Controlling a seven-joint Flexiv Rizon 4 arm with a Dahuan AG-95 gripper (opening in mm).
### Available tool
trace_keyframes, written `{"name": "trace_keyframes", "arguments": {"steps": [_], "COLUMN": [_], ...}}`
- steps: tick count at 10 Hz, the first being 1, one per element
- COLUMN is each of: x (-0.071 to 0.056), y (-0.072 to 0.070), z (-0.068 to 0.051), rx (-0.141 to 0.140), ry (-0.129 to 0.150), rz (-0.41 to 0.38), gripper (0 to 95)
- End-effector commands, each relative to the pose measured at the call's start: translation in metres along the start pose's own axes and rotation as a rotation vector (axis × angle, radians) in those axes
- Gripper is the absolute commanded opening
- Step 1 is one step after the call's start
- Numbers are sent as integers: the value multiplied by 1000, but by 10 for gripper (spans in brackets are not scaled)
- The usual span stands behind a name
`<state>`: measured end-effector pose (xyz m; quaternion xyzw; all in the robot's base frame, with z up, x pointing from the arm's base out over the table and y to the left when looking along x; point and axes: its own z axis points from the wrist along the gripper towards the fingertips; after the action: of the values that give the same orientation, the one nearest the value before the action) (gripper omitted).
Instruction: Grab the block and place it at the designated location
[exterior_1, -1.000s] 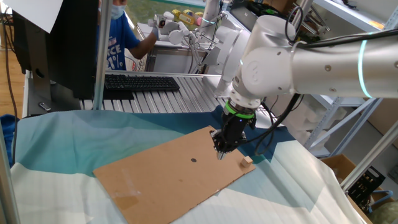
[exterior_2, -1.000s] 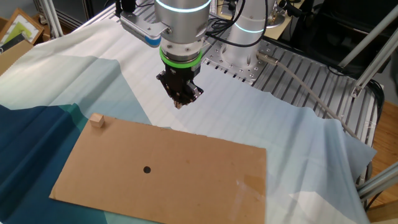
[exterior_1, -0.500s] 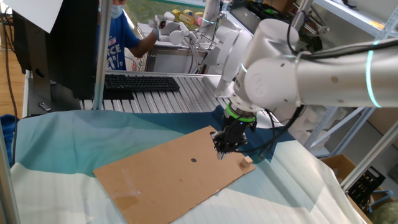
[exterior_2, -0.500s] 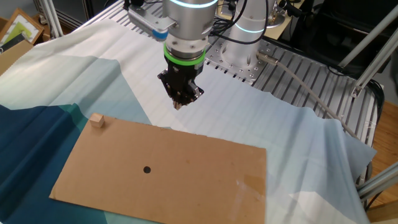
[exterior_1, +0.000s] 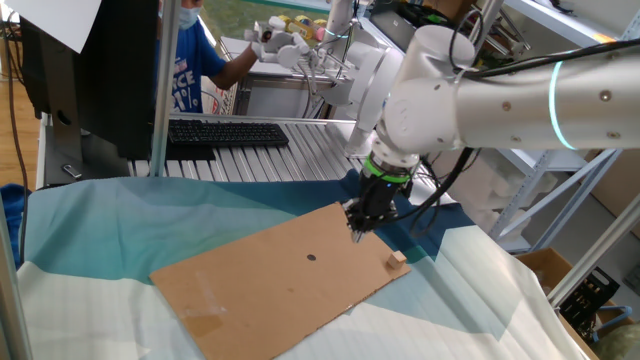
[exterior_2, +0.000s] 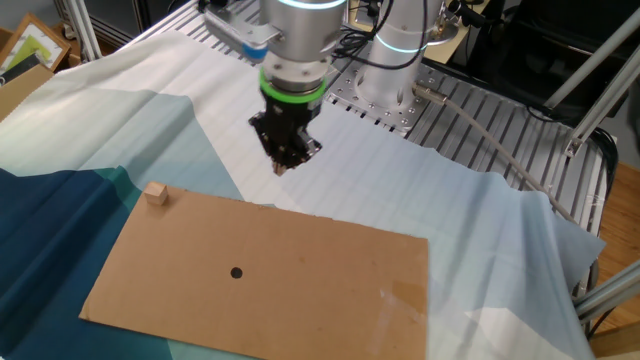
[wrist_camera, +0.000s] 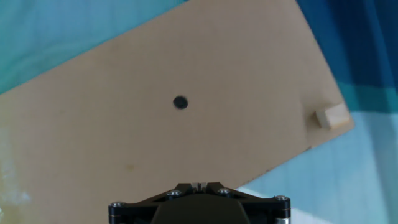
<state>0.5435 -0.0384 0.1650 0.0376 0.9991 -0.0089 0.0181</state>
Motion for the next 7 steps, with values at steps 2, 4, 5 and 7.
{"name": "trace_keyframes", "arguments": {"steps": [2, 4, 5, 7], "x": [-19, -27, -34, -39], "y": [-28, -41, -53, -72], "z": [4, 4, 3, 2], "rx": [1, 1, 2, -3], "ry": [6, 10, 24, 35], "rz": [-56, -70, -82, -105], "gripper": [0, 0, 0, 0]}}
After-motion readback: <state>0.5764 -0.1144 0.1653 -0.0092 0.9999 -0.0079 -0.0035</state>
